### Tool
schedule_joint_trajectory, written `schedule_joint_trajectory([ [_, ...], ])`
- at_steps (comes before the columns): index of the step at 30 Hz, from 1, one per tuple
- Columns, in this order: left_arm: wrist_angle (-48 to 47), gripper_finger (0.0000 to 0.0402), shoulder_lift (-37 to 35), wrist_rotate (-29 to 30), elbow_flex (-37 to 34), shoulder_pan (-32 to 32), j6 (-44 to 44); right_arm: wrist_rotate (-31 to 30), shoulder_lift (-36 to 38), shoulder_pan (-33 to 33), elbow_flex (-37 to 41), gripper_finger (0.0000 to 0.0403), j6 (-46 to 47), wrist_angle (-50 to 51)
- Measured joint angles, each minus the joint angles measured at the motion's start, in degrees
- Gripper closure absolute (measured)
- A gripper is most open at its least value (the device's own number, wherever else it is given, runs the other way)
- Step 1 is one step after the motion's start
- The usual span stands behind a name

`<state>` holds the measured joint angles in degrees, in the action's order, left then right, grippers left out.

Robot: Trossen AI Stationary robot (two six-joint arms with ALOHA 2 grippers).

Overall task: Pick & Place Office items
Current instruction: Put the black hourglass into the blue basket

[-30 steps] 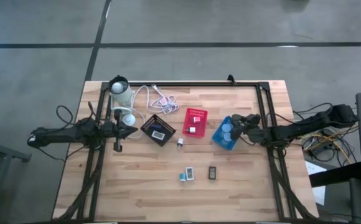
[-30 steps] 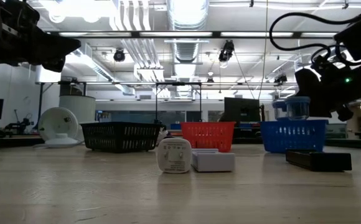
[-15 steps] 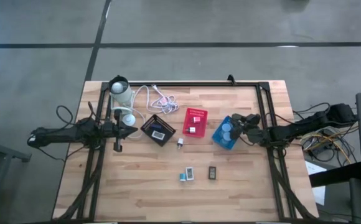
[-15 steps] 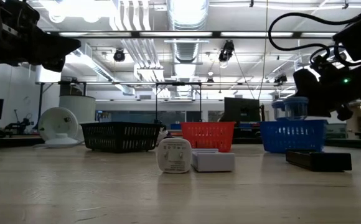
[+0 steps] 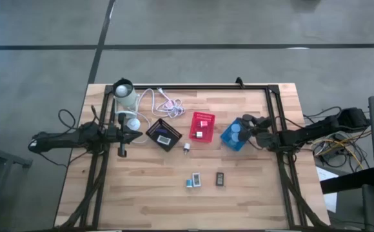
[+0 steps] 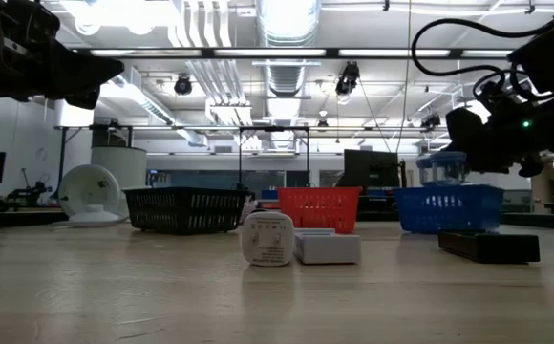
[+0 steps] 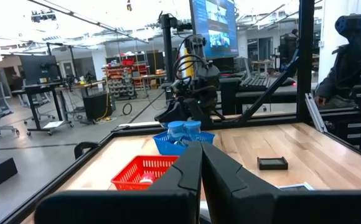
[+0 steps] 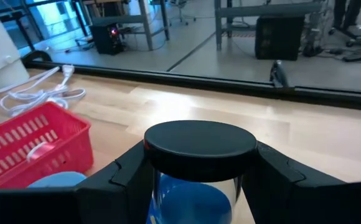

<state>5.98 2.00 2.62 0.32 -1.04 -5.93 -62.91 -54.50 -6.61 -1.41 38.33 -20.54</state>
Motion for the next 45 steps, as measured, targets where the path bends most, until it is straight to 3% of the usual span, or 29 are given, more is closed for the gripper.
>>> schedule_joint_trajectory([
  [6,0.0,0.039,0.0,0.0,0.0,0.0,0.0,5.4,0.0,1.6,0.0,0.0211,-0.9,-0.2],
  [17,0.0,0.039,0.0,0.0,0.0,0.0,0.1,9.2,0.0,1.7,0.0,0.0211,-2.2,0.1],
  [23,-0.1,0.039,0.0,0.0,0.0,0.0,0.1,11.8,-0.7,1.6,0.3,0.0189,-2.6,1.3],
  [45,-0.5,0.039,0.1,0.0,0.0,0.0,0.9,10.4,3.1,1.6,0.1,0.0128,-2.2,0.2],
])
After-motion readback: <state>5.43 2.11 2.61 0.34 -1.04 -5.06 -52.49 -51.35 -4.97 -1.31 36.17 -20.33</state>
